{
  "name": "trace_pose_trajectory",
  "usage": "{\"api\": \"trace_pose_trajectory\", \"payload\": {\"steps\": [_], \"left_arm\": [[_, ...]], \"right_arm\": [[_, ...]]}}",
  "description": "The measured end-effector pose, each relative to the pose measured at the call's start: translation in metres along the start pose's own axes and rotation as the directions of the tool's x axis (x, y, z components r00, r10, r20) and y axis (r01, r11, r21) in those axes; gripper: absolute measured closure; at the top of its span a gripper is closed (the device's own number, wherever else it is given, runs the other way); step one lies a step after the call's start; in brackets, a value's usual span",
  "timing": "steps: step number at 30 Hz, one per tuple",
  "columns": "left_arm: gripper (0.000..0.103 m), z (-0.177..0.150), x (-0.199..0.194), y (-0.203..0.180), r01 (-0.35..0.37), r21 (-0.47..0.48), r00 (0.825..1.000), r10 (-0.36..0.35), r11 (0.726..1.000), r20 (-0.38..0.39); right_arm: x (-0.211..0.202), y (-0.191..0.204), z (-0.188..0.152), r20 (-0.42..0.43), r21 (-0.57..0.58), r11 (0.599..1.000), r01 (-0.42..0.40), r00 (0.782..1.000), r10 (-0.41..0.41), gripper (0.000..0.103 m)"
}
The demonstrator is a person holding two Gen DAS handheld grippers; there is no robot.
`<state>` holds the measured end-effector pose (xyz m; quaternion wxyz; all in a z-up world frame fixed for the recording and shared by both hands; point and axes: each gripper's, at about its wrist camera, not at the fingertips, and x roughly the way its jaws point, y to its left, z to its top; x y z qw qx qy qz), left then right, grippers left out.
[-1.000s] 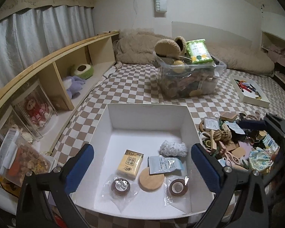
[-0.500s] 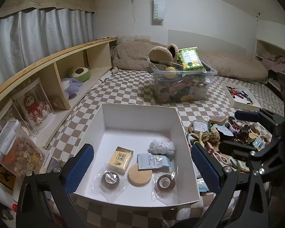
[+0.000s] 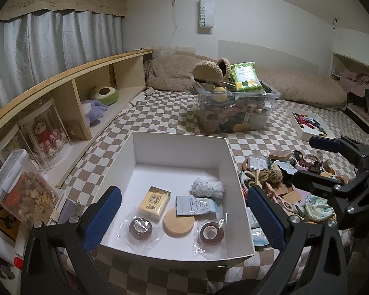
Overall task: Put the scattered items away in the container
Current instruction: 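Move both grippers back over the scattered items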
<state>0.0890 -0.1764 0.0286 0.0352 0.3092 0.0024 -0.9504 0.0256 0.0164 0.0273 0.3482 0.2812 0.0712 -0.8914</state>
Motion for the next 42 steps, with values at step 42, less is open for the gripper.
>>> {"api": "trace_pose_trajectory", "payload": {"steps": [42], "left_arm": [[0.0,0.034,0.019,-0.139,0.119,0.034,0.981,-0.123,0.992,0.151]], "right_arm": [[-0.104,-0.15,-0.053,0.102,0.182,0.94,0.289,0.945,-0.311,0.0]]}}
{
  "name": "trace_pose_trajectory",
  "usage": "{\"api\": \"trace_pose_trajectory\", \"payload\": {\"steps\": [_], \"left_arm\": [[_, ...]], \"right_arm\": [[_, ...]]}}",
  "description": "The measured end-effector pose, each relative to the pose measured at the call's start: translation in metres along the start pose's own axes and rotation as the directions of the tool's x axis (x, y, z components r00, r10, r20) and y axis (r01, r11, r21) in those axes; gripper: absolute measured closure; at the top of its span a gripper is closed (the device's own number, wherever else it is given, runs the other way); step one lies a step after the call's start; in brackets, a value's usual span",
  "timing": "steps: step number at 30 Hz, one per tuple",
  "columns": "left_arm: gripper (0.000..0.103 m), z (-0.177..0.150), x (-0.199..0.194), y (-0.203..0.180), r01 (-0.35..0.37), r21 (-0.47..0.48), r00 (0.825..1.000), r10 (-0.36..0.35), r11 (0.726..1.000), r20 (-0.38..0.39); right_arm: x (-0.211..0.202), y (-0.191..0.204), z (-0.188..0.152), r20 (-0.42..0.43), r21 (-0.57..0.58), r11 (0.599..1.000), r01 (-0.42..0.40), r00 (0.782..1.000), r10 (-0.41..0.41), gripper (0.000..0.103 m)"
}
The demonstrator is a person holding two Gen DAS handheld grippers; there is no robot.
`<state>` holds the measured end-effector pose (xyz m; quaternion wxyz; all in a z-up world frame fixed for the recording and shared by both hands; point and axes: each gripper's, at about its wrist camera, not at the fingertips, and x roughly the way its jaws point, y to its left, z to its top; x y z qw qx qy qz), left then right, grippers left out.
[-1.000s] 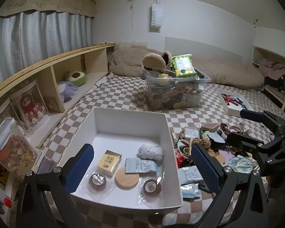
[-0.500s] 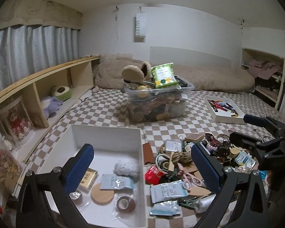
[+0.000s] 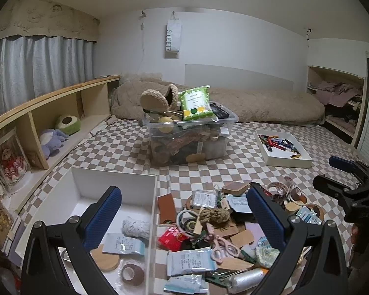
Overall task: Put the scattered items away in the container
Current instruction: 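Move both grippers back over the scattered items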
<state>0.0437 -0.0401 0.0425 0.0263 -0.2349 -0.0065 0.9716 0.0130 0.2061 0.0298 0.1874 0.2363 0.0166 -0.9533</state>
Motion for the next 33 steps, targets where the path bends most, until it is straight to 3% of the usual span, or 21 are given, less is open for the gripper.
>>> {"api": "trace_pose_trajectory", "payload": {"steps": [8,18,28,33], "left_arm": [[0.0,-0.004,0.019,-0.025,-0.076,0.015,0.997,0.076,0.997,-0.016],[0.0,-0.01,0.046,-0.036,0.035,-0.003,0.998,-0.035,0.999,-0.044],[0.0,-0.011,0.067,-0.048,0.05,-0.018,0.998,-0.051,0.999,-0.024],[0.0,-0.012,0.086,-0.051,0.039,-0.007,0.998,-0.039,0.999,-0.048]], "right_arm": [[-0.003,-0.038,-0.011,-0.008,0.051,0.997,0.051,0.999,-0.051,0.0],[0.001,-0.071,-0.026,-0.03,0.084,0.991,0.109,0.994,-0.106,0.0],[0.018,-0.09,-0.047,-0.05,0.125,0.983,0.131,0.991,-0.126,0.0],[0.026,-0.098,-0.057,-0.068,0.149,0.976,0.16,0.986,-0.151,0.0]]}}
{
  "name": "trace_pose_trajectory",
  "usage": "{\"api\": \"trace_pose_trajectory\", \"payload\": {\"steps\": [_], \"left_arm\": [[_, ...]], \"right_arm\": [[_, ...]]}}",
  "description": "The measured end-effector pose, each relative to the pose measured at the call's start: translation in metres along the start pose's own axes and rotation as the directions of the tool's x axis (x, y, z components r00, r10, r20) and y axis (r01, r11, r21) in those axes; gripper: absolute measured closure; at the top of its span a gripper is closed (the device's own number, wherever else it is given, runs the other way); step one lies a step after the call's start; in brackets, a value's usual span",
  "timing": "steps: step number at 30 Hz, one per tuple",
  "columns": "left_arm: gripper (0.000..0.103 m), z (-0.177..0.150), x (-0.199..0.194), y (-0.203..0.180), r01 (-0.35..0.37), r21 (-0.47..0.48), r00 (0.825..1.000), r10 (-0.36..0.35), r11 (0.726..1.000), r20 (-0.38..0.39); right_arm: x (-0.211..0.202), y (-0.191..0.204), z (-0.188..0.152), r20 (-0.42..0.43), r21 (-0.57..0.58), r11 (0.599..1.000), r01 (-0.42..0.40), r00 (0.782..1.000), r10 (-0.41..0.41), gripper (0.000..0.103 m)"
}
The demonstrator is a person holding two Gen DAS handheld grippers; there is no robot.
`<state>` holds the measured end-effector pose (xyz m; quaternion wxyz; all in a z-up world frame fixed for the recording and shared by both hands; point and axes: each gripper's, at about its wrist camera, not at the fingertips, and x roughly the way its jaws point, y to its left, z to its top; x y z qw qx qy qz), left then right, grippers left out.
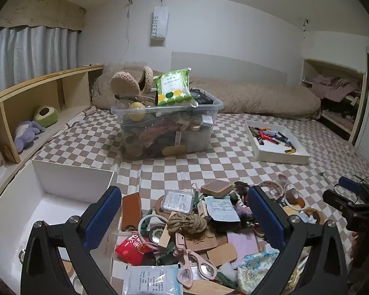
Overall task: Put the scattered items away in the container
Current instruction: 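Move both grippers back over the scattered items, then lower the left gripper toward the jute rope ball while the right gripper approaches the floral pouch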
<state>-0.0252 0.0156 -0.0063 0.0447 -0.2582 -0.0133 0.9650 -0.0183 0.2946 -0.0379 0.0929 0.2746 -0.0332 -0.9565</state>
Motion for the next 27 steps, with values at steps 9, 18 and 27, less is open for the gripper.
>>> {"api": "trace_pose_trajectory", "payload": {"steps": [9,18,27], "left_arm": [[0.0,-0.007,0.045,-0.002,-0.006,0.001,0.996,0.006,1.0,-0.088],[0.0,-0.025,0.09,0.001,-0.023,-0.005,0.981,0.021,1.0,-0.195],[0.0,-0.047,0.127,0.002,-0.007,0.046,0.958,0.02,0.999,-0.287]], "right_arm": [[0.012,-0.017,-0.012,-0.009,0.088,0.996,0.001,1.0,0.0,0.0],[0.026,-0.026,-0.017,-0.029,0.137,0.99,0.039,0.999,-0.035,0.0],[0.028,-0.027,-0.024,0.005,0.148,0.989,0.012,1.0,-0.013,0.0]]}}
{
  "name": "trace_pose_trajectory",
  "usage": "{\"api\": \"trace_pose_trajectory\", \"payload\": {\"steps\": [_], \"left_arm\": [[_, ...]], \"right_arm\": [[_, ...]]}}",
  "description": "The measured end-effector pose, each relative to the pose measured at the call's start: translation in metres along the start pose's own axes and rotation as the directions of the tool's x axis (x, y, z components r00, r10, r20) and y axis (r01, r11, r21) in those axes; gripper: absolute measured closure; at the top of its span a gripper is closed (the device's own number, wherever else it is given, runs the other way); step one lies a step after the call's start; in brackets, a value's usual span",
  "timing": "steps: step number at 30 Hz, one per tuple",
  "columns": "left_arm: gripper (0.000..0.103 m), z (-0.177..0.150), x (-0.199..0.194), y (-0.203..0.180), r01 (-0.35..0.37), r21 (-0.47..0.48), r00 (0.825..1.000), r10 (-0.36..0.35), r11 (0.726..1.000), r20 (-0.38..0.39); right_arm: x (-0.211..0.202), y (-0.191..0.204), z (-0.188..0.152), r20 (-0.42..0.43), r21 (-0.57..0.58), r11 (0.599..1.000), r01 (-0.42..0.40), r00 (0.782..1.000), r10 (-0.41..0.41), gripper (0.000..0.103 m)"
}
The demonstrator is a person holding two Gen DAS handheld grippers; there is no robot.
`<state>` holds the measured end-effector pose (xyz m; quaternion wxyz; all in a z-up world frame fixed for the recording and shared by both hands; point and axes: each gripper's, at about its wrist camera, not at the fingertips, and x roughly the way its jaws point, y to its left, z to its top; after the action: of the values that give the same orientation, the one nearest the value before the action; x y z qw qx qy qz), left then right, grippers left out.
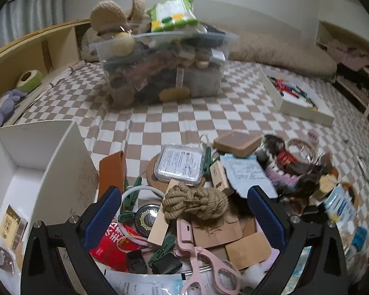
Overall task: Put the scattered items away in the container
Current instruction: 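Lower the left gripper toward the jute rope ball while the right gripper approaches the floral pouch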
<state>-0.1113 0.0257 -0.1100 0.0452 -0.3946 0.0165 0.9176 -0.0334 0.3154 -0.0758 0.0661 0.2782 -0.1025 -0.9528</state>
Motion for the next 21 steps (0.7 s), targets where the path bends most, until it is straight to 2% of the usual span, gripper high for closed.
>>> {"api": "trace_pose_trajectory", "payload": {"steps": [7,21], "left_arm": [[0.0,-0.007,0.024,-0.007,-0.026,0.091,0.998,0.03,0.996,-0.05],[0.0,-0.01,0.059,-0.017,-0.021,0.127,0.991,0.037,0.992,-0.13]], "right_arm": [[0.002,0.007,-0.008,-0.01,-0.044,0.999,-0.006,1.0,0.005,0.0],[-0.003,0.02,-0.027,-0.085,-0.063,0.995,-0.076,0.994,0.071,0.0]]}}
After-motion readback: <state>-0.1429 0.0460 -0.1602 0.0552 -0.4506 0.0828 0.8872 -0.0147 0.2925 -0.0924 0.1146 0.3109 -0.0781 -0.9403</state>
